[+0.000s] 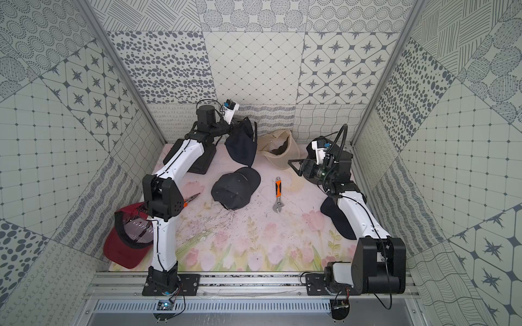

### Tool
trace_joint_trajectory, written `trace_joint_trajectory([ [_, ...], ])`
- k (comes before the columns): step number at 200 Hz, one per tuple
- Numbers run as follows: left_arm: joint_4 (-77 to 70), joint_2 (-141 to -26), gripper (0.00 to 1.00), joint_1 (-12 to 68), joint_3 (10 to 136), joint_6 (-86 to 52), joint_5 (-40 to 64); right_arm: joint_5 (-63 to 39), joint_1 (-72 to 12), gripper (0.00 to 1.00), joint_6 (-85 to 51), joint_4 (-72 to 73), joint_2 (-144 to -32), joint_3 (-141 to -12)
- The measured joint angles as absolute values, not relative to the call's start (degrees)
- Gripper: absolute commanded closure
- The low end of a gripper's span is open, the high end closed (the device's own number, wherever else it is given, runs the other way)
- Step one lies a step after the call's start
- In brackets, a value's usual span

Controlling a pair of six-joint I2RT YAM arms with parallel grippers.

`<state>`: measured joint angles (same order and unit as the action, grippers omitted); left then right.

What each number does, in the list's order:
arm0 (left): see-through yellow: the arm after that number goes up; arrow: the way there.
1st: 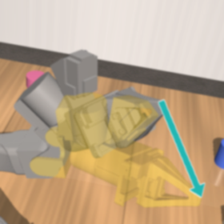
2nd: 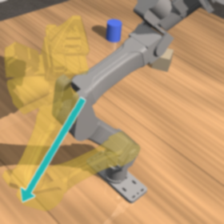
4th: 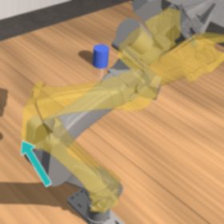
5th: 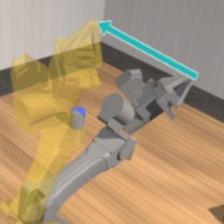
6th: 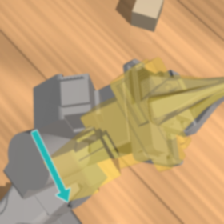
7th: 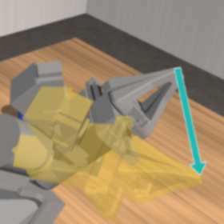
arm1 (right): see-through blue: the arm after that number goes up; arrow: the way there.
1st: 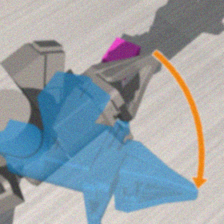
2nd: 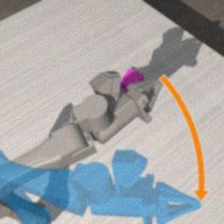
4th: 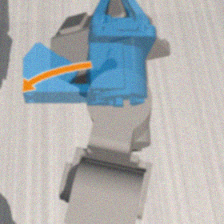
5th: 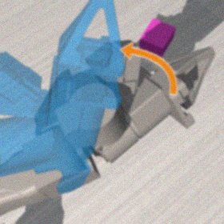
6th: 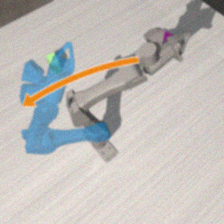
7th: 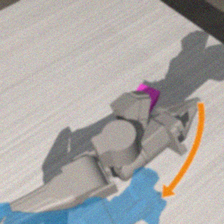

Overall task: Open the adjustable buckle of the baseball cap
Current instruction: Place the baseball cap at the center of the board.

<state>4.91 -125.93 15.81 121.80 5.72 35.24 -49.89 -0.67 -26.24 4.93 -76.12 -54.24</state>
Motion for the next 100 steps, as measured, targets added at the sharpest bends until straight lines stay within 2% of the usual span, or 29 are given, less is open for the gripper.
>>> trace_joint_trajectory([
  [50, 1.48, -126.74, 0.99, 10.15, 115.31, 5.10, 34.09, -50.48, -0.69, 0.02, -28.38, 7.92, -78.24, -54.22],
  [83, -0.30, -127.15, 0.89, 7.68, 111.53, 5.15, 32.84, -50.76, -1.06, 0.02, -28.75, 8.25, -79.02, -54.22],
  [100, -0.71, -127.57, 0.75, 6.85, 110.39, 5.37, 32.32, -50.65, -1.48, 0.02, -28.51, 8.32, -79.02, -54.24],
])
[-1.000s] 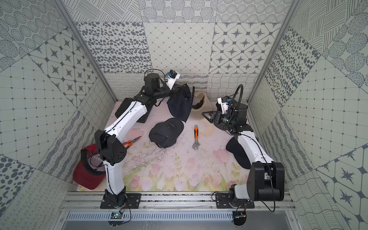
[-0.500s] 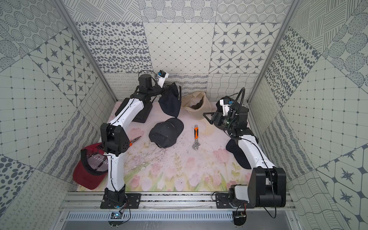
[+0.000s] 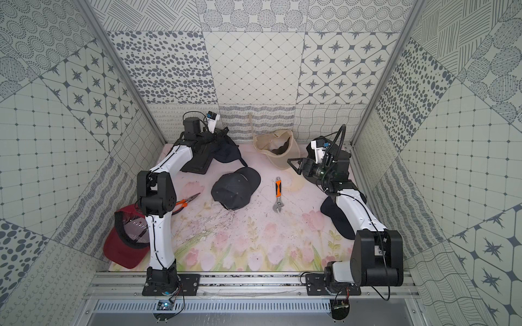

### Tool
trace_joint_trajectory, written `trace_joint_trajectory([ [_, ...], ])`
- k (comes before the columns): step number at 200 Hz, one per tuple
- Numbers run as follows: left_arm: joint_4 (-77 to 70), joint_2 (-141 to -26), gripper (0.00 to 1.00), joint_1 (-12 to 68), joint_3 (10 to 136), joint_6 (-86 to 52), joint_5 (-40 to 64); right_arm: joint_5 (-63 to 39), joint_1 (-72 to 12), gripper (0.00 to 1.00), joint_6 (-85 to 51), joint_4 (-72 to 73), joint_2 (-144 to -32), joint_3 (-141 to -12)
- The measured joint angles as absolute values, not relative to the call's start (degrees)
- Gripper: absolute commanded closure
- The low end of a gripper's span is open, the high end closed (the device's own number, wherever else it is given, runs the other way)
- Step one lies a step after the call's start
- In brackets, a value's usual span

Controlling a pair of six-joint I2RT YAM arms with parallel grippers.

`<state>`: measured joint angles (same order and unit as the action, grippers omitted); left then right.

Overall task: Open the adjustable buckle of the baseball cap
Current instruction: Place the baseball cap at the center of the board, then pick up the baseball cap from the center of the board.

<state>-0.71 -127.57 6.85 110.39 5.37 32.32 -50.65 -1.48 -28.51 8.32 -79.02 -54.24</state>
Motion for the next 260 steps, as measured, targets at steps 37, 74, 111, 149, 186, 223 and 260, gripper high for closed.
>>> trace_joint_trajectory([
  [37, -1.17, -128.20, 0.42, 5.37, 109.30, 5.08, 31.38, -48.66, -3.20, 0.04, -26.28, 6.13, -79.02, -54.24],
  [74, -1.04, -126.87, 0.33, 4.78, 108.29, 5.06, 30.22, -44.16, -5.50, 0.05, -23.92, 2.55, -79.02, -54.26],
  [111, -0.16, -121.21, 0.35, 4.78, 104.99, 3.86, 28.75, -38.35, -8.10, 0.02, -21.52, -0.73, -79.02, -54.33],
  [149, 2.98, -110.63, 0.35, 5.61, 95.68, -1.10, 29.41, -33.36, -10.15, 0.02, -20.29, -0.97, -79.02, -54.22],
  [186, 8.32, -100.12, 0.35, 10.04, 86.65, -5.58, 28.32, -32.12, -10.92, 0.04, -19.81, -0.56, -79.02, -53.65],
  [223, 14.94, -91.92, 0.33, 16.19, 79.66, -8.71, 23.59, -32.05, -10.92, 0.05, -19.92, -0.38, -79.02, -52.42],
  [260, 19.64, -85.65, 0.26, 21.10, 72.93, -10.59, 17.02, -32.14, -10.92, 0.02, -20.60, -0.45, -78.96, -52.42],
])
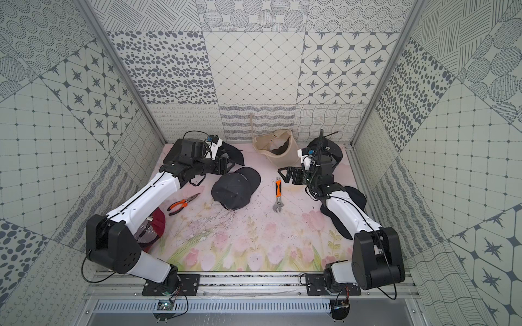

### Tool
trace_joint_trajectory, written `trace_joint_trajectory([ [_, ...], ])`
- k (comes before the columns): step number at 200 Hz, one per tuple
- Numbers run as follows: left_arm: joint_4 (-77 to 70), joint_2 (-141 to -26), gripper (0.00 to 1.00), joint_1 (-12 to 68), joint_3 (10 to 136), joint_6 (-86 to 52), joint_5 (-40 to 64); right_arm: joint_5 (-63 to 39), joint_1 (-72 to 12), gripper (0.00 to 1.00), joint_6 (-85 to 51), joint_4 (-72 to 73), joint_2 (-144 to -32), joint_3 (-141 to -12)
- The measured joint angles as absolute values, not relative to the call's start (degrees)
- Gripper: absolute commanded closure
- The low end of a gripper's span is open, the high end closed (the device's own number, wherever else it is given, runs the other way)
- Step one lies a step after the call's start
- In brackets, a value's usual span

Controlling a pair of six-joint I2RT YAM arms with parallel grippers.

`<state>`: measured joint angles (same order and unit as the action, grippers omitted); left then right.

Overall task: Open the adjustable buckle of the baseball cap
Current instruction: Pick up the baseball cap from the center of the board.

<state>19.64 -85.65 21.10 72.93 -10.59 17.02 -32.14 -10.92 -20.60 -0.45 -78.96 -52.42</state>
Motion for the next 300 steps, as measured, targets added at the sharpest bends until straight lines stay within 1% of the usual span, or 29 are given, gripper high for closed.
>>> trace_joint_trajectory([
  [22, 21.12, -83.96, 0.21, 22.61, 69.30, -11.09, 13.45, -32.53, -10.92, 0.02, -20.86, -0.64, -78.91, -52.42],
  [72, 21.74, -84.31, 0.15, 23.68, 63.05, -11.40, 8.10, -33.28, -10.92, 0.02, -20.99, -1.04, -77.89, -51.90],
  [119, 19.16, -88.51, 0.17, 23.86, 60.80, -11.29, 4.99, -33.93, -10.96, 0.02, -20.99, -1.04, -77.25, -51.72],
  [136, 17.80, -90.08, 0.20, 23.90, 60.51, -11.25, 4.60, -34.09, -10.96, 0.02, -20.99, -1.04, -77.25, -51.72],
  [148, 16.78, -91.26, 0.26, 23.94, 60.51, -11.09, 4.56, -34.26, -10.96, 0.02, -20.99, -1.04, -77.25, -51.72],
  [152, 16.32, -91.79, 0.29, 23.97, 60.53, -10.90, 4.56, -34.30, -10.96, 0.02, -20.99, -1.04, -77.25, -51.72],
  [174, 14.66, -94.04, 0.54, 24.01, 60.86, -10.85, 4.62, -34.50, -10.96, 0.02, -20.99, -1.04, -77.25, -51.72],
  [184, 13.93, -94.80, 0.62, 24.01, 61.04, -10.28, 4.97, -34.50, -10.96, 0.03, -20.99, -1.04, -77.25, -51.72],
  [207, 12.75, -95.44, 0.84, 24.01, 61.25, -10.39, 5.82, -34.63, -10.96, 0.04, -20.99, -1.04, -77.25, -51.72],
  [219, 12.16, -95.44, 0.92, 24.01, 61.34, -9.98, 6.39, -34.79, -10.96, 0.05, -20.99, -1.04, -77.25, -51.72],
  [239, 11.00, -95.44, 1.00, 24.01, 61.45, -9.80, 7.14, -35.44, -10.98, 0.06, -20.99, -0.89, -77.28, -51.59],
  [259, 10.46, -95.31, 0.99, 24.01, 61.56, -9.65, 7.86, -35.90, -11.29, 0.07, -20.88, -0.64, -77.28, -51.18],
  [263, 10.48, -95.22, 0.94, 24.01, 61.54, -9.65, 8.01, -35.97, -11.40, 0.07, -20.80, -0.62, -77.28, -51.05],
  [267, 10.50, -95.04, 0.85, 24.01, 61.54, -9.65, 8.19, -35.97, -11.55, 0.07, -20.69, -0.62, -77.28, -50.89],
  [276, 10.50, -94.48, 0.61, 24.01, 61.41, -9.56, 8.36, -36.01, -11.88, 0.06, -20.43, -0.67, -77.28, -50.52],
  [281, 10.50, -94.11, 0.51, 24.01, 61.30, -9.63, 8.43, -35.99, -11.99, 0.05, -20.32, -0.75, -77.28, -50.33],
  [290, 10.66, -93.36, 0.40, 24.01, 61.06, -9.87, 8.47, -35.97, -12.21, 0.03, -19.99, -0.78, -77.28, -49.98],
  [300, 10.94, -92.47, 0.35, 24.03, 60.64, -10.28, 8.45, -35.97, -12.29, 0.02, -19.81, -0.89, -77.25, -49.67],
])
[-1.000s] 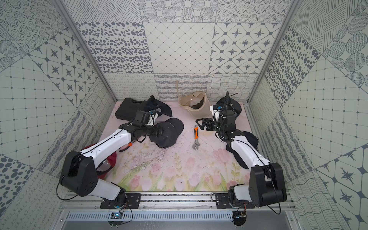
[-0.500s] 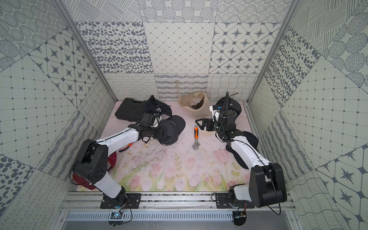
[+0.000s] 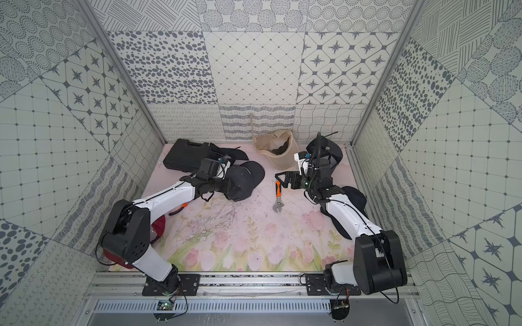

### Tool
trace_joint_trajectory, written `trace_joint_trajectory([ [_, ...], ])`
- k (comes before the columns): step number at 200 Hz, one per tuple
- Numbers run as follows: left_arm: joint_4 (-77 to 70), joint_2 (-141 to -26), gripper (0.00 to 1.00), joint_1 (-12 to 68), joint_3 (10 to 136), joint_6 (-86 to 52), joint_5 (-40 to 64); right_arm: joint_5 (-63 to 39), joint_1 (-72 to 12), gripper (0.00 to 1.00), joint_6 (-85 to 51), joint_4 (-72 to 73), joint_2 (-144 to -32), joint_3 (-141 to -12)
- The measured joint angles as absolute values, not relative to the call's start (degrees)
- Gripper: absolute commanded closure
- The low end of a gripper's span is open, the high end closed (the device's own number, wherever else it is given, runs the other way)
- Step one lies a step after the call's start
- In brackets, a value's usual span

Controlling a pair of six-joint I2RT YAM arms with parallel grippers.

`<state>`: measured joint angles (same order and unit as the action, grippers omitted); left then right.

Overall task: Open the adjustable buckle of the baseball cap
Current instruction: Pick up the baseball cap from the center of the board.

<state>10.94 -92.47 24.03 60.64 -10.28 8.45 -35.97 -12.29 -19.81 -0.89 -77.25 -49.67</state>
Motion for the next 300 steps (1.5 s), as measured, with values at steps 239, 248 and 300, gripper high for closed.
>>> trace_joint_trajectory([
  [239, 5.65, -104.90, 0.73, 24.01, 58.74, -16.82, 11.42, -35.05, -12.51, 0.02, -18.61, -2.07, -74.61, -48.18],
  [248, 5.30, -105.12, 0.81, 24.01, 58.74, -16.99, 11.77, -35.05, -12.51, 0.03, -18.63, -2.07, -74.70, -48.18],
  [300, 5.82, -103.13, 1.00, 24.01, 58.59, -17.04, 14.81, -35.16, -12.51, 0.10, -18.68, -2.37, -75.40, -48.18],
])
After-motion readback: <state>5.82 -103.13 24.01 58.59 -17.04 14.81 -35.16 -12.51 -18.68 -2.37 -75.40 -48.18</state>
